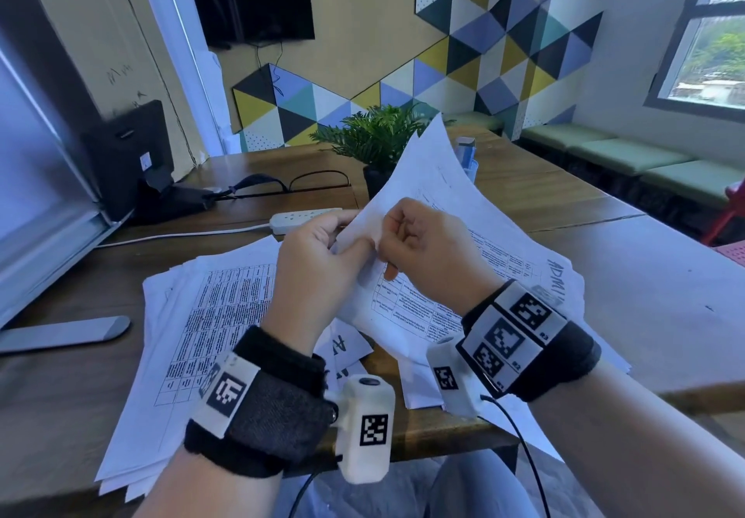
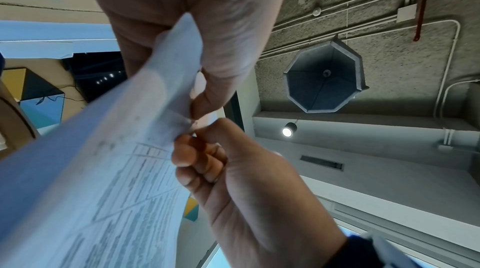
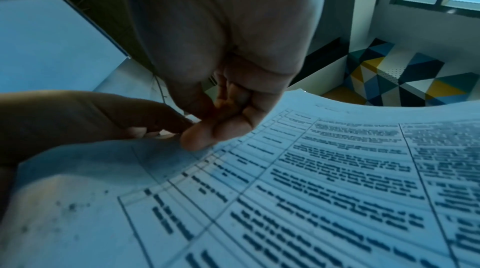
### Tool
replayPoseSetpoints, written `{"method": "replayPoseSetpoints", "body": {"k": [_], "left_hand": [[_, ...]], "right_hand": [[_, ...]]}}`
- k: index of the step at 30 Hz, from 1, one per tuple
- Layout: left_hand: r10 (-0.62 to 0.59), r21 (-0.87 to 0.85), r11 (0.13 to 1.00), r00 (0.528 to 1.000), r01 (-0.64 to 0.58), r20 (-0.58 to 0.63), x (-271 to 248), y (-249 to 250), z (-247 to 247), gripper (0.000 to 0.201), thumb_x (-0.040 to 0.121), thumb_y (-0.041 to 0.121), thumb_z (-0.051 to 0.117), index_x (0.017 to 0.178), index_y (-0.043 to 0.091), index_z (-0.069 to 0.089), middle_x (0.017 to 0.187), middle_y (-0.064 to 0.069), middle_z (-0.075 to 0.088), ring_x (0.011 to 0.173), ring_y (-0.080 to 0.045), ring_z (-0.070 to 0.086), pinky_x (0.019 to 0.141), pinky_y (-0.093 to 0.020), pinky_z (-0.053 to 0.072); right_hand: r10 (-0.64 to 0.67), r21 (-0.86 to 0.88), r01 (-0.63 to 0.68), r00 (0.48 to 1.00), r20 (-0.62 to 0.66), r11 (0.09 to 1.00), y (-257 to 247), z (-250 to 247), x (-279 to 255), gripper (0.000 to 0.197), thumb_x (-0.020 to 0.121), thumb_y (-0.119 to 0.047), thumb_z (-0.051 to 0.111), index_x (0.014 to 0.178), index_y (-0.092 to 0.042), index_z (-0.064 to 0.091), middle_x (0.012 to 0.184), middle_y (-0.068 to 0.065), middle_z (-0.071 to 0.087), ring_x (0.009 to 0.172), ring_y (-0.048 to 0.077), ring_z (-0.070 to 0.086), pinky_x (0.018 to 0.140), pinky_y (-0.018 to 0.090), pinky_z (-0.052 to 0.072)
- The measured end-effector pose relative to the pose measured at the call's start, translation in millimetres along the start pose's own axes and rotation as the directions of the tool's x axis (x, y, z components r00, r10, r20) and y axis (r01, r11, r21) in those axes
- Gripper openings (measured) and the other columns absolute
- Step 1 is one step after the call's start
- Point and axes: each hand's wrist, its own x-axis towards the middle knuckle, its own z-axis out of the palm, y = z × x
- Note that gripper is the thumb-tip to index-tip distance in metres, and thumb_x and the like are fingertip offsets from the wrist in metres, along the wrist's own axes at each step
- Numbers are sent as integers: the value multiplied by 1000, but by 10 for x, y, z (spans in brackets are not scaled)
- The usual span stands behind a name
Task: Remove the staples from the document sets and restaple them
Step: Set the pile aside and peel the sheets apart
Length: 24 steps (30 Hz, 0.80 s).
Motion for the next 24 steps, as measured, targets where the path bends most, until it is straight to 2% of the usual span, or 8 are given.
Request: {"method": "replayPoseSetpoints", "body": {"k": [4,7,9,13,15,21,22,24], "left_hand": [[63,57,996,998,-64,24,91,58,34,11,86,21,70,86,32,71,85,12,73,76,-4,62,68,-20,50],[112,109,987,993,-115,39,161,108,40,16,87,20,70,84,35,69,82,18,71,71,2,60,63,-13,47],[137,174,974,988,-147,64,206,103,53,22,86,18,69,79,39,67,78,18,70,68,3,58,62,-14,47],[126,313,936,982,-164,138,257,60,159,11,86,15,64,87,21,73,76,-5,69,67,-14,53,59,-23,40],[174,351,914,978,-202,111,355,65,150,11,87,16,61,90,19,71,79,-3,69,71,-15,55,59,-17,39],[328,498,788,931,-363,160,674,205,61,17,92,23,62,105,16,69,82,-4,63,77,-29,55,66,-30,39],[344,554,742,924,-377,169,720,181,58,19,93,27,61,108,17,69,83,-3,63,79,-28,55,68,-30,38],[327,478,803,934,-356,146,697,256,59,21,92,46,58,102,32,70,81,6,65,81,-32,59,68,-30,44]], "right_hand": [[-12,26,13,1000,-23,1000,-14,-94,56,15,85,-13,60,80,0,56,72,25,63,53,22,60,51,24,45],[-62,-5,62,997,-39,998,-33,-147,54,15,85,-15,60,80,-1,56,71,24,59,61,36,55,57,36,47],[-85,-3,85,995,-55,996,-64,-185,37,12,87,-12,56,80,-2,54,69,23,58,55,28,56,56,35,47],[-91,70,107,975,-204,992,-173,-398,93,8,89,-8,51,81,-7,51,66,10,58,49,12,61,62,41,52],[-71,63,86,975,-211,994,-207,-562,104,8,88,-9,54,80,-9,53,66,-2,56,54,15,61,59,34,49],[59,-140,-80,987,-151,987,41,-1072,-254,7,78,-10,63,76,-9,57,58,1,63,65,28,64,49,16,43],[98,-153,-118,987,-131,981,118,-1158,-345,8,77,-7,64,76,-10,57,56,-2,62,64,24,65,50,17,47],[157,-115,-168,983,-93,979,321,-1359,-536,12,75,-4,63,79,-14,58,52,-9,59,55,14,63,67,34,59]]}}
